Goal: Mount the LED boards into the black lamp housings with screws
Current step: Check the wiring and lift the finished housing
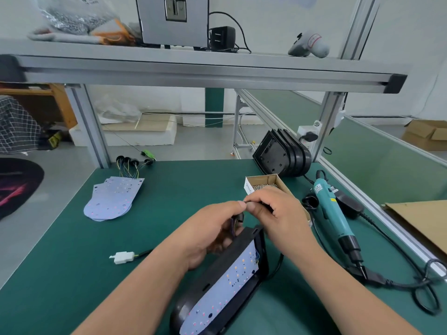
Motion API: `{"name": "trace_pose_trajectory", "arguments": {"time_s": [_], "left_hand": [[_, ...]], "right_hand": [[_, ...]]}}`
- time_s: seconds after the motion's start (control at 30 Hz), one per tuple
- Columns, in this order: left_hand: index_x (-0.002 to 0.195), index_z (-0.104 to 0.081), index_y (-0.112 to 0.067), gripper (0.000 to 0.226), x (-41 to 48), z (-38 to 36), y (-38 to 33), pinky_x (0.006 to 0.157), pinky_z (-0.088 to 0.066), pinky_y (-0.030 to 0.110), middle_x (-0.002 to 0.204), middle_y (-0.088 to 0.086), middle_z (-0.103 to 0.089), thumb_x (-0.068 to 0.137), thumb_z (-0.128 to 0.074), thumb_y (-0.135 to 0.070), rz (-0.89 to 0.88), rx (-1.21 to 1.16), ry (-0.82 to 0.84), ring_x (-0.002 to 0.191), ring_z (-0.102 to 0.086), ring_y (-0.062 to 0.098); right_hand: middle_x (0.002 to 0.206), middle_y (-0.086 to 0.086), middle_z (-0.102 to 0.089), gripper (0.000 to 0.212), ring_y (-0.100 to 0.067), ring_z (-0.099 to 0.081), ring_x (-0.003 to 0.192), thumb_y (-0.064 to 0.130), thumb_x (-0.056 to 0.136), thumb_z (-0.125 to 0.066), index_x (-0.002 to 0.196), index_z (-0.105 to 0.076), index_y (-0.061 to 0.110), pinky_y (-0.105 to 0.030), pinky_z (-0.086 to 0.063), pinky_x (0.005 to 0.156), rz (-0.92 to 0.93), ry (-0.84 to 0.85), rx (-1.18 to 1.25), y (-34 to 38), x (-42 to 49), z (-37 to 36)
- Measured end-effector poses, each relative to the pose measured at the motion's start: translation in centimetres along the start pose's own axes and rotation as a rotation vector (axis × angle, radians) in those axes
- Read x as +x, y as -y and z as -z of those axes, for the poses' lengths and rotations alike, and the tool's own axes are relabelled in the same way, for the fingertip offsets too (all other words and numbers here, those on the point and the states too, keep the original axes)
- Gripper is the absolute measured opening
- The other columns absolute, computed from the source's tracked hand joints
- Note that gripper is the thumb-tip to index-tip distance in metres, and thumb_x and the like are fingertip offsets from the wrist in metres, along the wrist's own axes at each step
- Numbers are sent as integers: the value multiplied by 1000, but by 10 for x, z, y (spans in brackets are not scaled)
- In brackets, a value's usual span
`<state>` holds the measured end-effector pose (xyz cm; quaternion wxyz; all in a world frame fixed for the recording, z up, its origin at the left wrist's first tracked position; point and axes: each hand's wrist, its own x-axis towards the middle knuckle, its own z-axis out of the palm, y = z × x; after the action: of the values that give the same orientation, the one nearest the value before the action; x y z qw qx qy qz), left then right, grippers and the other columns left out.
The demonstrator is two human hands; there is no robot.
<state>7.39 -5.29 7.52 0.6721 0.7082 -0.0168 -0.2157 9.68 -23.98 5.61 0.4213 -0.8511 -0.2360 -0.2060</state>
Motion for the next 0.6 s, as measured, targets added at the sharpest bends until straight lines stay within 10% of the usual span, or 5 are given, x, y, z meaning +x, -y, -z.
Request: {"name": "trace_pose_trajectory", "arguments": {"time_s": [0.27, 0.4, 0.6], "left_hand": [[83, -76, -27, 21, -1, -10, -3, 51, -47, 19, 80, -5, -69, 84, -60, -41, -106, -89, -19, 69, -61, 9], [102, -77, -20, 30, -1, -14, -8, 56, -51, 21, 80, -5, -68, 85, -61, -39, -167, -158, -28, 73, -65, 9], [78, -64, -24, 19, -7, -7, -12, 57, -50, 20, 79, -1, -64, 89, -65, -38, -287, -36, -28, 69, -59, 10]], "right_hand": [[86, 11, -70, 9, -7, -63, 89, 18, 91, -68, 89, -76, 15, -15, -43, 76, -63, -149, 59, 6, 2, -4], [92, 8, -74, 8, -19, -68, 96, 11, 93, -70, 92, -77, 15, -37, -53, 85, -116, -227, 161, 9, 6, -1], [100, 3, -76, 11, -21, -70, 100, 5, 96, -74, 100, -79, 14, -48, -54, 88, -105, -251, 157, 13, 4, 3]]}}
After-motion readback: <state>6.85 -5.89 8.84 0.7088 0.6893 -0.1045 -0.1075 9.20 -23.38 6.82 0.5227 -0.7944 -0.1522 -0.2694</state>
